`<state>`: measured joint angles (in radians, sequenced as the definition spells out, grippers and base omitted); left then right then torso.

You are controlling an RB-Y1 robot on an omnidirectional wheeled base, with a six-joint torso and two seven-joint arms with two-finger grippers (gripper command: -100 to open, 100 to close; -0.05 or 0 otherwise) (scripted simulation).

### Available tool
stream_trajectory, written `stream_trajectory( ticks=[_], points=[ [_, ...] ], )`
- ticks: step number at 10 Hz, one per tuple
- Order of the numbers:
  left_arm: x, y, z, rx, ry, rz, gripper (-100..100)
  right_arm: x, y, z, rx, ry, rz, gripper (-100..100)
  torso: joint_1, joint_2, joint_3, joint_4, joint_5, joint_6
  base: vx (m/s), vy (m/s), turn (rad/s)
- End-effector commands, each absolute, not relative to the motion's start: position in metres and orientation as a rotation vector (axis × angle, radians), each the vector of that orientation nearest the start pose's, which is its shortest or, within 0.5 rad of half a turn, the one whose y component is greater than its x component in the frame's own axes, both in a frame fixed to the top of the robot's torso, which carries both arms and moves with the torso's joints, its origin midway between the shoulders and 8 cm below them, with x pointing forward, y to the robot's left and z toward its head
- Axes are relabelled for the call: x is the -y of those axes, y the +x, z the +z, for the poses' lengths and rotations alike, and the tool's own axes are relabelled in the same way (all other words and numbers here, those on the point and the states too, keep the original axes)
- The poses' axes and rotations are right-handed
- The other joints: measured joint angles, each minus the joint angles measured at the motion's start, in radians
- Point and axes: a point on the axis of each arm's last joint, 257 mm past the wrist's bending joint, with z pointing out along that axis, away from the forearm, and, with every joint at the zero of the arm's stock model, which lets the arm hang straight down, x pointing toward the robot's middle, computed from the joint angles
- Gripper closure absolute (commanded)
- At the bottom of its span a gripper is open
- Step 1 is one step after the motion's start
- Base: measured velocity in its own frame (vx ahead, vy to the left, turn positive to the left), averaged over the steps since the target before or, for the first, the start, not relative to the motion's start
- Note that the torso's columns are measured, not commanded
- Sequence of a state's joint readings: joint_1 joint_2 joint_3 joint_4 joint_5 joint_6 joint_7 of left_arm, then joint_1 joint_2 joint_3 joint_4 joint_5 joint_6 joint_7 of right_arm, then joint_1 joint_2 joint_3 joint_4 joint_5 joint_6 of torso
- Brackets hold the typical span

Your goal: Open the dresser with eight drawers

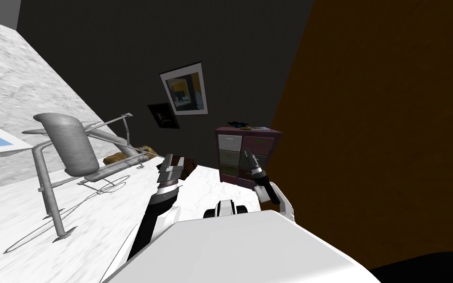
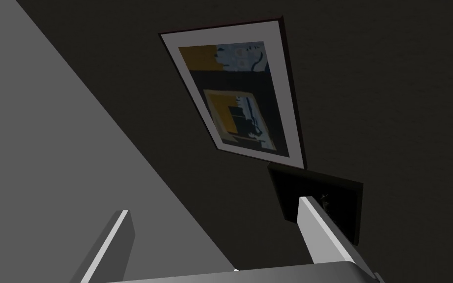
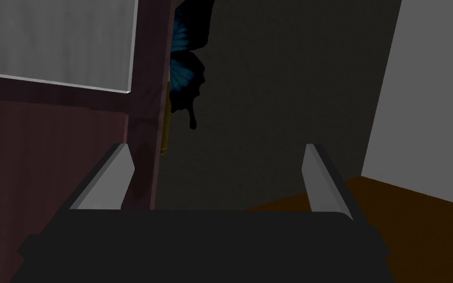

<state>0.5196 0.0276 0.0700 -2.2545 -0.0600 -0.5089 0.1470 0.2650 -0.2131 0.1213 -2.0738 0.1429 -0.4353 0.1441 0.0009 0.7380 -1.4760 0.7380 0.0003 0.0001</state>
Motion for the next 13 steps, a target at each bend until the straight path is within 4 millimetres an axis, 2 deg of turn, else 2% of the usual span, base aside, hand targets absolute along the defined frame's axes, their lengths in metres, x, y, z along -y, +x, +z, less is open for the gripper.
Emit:
stream_trajectory(
  ticks=[1,4,5,6,7,9,12,13],
  points=[
    [-0.296,0.343,0.009,-0.653,-0.677,-1.317,0,0.178,0.427,-0.022,-1.013,0.291,1.116,-100,-0.002,0.000,0.000,0.000,0.000,0.000,-0.014,0.049,0.005],
    [-0.296,0.343,0.009,-0.654,-0.677,-1.317,0,0.167,0.447,-0.035,-1.089,0.208,1.004,-100,-0.001,0.000,0.000,0.000,0.000,0.000,-0.015,0.054,0.010],
    [-0.296,0.343,0.009,-0.654,-0.677,-1.317,0,0.167,0.447,-0.035,-1.089,0.205,0.999,-100,-0.001,0.000,0.000,0.000,0.000,0.000,-0.011,0.047,0.005],
    [-0.296,0.343,0.009,-0.654,-0.677,-1.317,0,0.163,0.458,-0.042,-1.125,0.159,0.935,-100,-0.001,0.000,0.000,0.000,0.000,0.000,-0.010,0.051,0.008],
    [-0.296,0.343,0.009,-0.654,-0.677,-1.317,0,0.163,0.458,-0.042,-1.125,0.159,0.935,-100,-0.001,0.000,0.000,0.000,0.000,0.000,-0.007,0.042,0.004],
    [-0.296,0.343,0.009,-0.654,-0.677,-1.317,0,0.156,0.480,-0.055,-1.191,0.072,0.811,-100,-0.001,0.000,0.000,0.000,0.000,0.000,-0.019,0.064,0.014],
    [-0.296,0.343,0.009,-0.653,-0.677,-1.317,0,0.155,0.491,-0.061,-1.220,0.010,0.721,-100,-0.001,0.000,0.000,0.000,0.000,0.000,-0.014,0.063,0.006],
    [-0.296,0.343,0.009,-0.654,-0.677,-1.317,0,0.154,0.503,-0.068,-1.248,-0.039,0.647,-100,-0.002,0.000,0.000,0.000,-0.001,0.000,0.001,0.055,0.007]
  ],
)
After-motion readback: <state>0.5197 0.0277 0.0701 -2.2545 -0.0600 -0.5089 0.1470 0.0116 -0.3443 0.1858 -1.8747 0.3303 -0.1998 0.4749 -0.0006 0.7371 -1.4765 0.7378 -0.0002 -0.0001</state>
